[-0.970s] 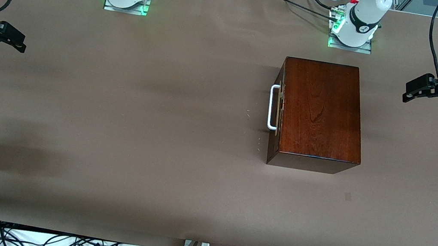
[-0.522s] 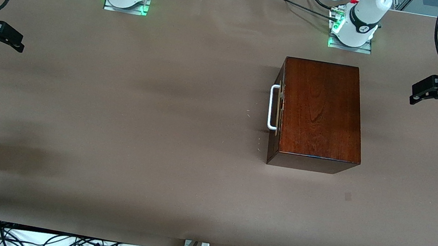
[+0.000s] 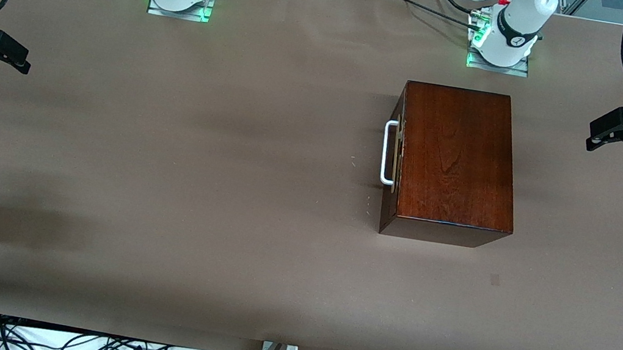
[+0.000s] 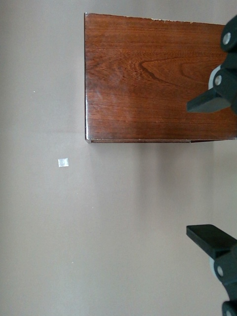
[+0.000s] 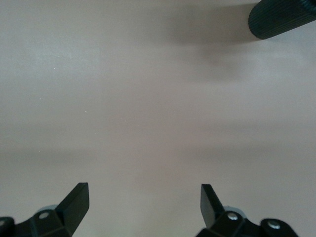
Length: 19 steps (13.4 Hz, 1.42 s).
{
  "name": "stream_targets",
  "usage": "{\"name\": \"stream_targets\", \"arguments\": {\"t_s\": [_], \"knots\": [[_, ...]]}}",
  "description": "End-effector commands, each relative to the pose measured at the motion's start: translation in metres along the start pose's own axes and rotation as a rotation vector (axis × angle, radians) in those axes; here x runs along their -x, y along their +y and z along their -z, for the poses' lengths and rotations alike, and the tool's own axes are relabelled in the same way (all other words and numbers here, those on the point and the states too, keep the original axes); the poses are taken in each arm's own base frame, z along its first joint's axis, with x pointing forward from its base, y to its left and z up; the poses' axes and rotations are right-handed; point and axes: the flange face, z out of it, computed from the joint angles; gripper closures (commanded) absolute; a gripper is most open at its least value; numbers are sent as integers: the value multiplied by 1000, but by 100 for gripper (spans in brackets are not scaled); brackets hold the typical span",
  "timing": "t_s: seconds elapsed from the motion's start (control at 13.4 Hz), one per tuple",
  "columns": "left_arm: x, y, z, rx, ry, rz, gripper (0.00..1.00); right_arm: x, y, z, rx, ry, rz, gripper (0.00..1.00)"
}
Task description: Open drawer, take yellow block, close drawer
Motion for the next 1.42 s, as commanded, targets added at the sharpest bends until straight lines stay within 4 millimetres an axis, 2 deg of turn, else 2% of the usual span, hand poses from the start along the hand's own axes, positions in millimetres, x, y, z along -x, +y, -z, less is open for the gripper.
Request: {"name": "stream_targets", "arguments": {"t_s": [0.0, 1.04, 1.27, 1.34], "knots": [[-8, 0, 0, -18, 7, 5, 0, 1, 2, 4, -8, -2, -6, 0], [-18, -1, -8, -9, 27, 11, 0, 1, 2, 3, -7, -4, -4, 0], [-17, -3, -8, -9, 23, 11, 0, 1, 2, 3, -7, -4, -3, 0], [-17, -10, -11, -6, 17, 20, 0, 1, 2, 3, -7, -4, -3, 0]]}}
